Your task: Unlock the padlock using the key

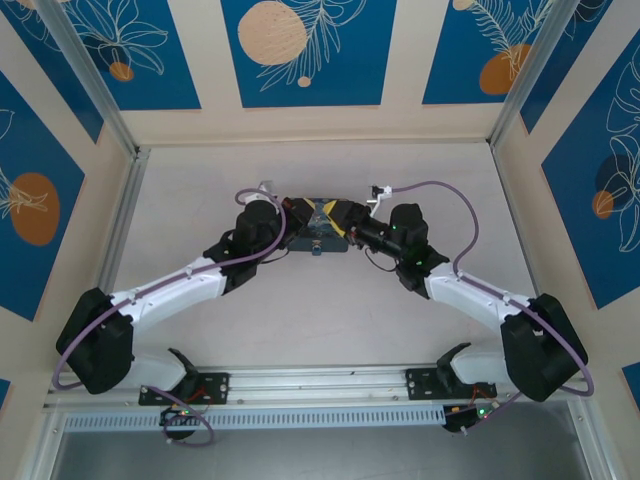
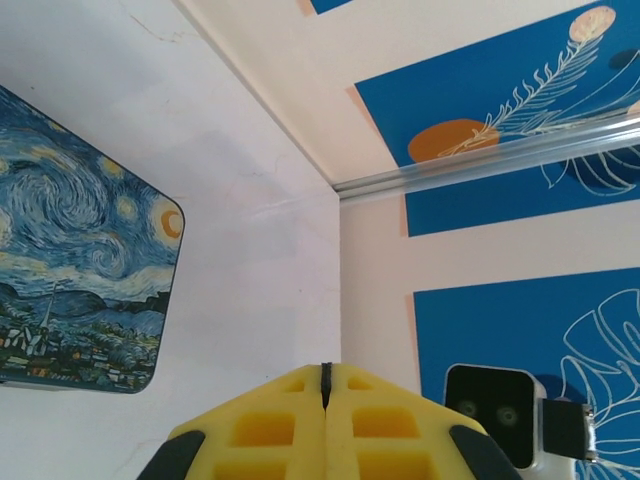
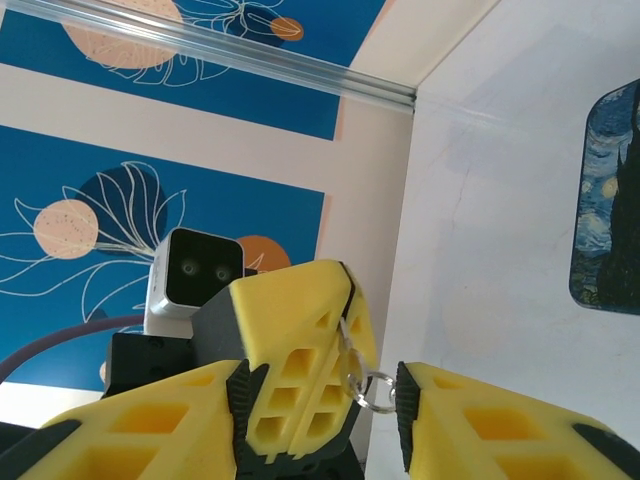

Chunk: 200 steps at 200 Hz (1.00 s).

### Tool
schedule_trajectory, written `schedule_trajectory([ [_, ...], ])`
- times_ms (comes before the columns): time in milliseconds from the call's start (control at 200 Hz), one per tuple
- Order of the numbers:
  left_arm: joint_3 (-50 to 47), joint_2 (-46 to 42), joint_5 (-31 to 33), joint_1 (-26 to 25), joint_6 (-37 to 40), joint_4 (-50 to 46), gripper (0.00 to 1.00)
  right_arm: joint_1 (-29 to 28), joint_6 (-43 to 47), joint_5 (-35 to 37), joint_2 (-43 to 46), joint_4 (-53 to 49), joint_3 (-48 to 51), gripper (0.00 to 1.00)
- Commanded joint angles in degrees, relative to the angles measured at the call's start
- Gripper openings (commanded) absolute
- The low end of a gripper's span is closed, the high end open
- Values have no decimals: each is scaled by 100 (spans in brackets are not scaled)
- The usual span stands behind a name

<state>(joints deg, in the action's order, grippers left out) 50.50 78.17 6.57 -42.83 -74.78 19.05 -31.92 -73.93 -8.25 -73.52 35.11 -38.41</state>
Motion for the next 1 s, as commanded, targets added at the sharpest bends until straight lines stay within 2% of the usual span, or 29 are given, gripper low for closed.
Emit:
schedule_trajectory([
  [0,-109,-148,152,-59,-323,316,0,-43,164,146,-130,319,-132,43],
  [575,-157,-93,209,-76,-454,433,0,-105,155,-238,-554,615,-303,36],
  [995,-183,-41,248,-83,-661,553,0,-183,47,-255,-774,804,-375,33],
])
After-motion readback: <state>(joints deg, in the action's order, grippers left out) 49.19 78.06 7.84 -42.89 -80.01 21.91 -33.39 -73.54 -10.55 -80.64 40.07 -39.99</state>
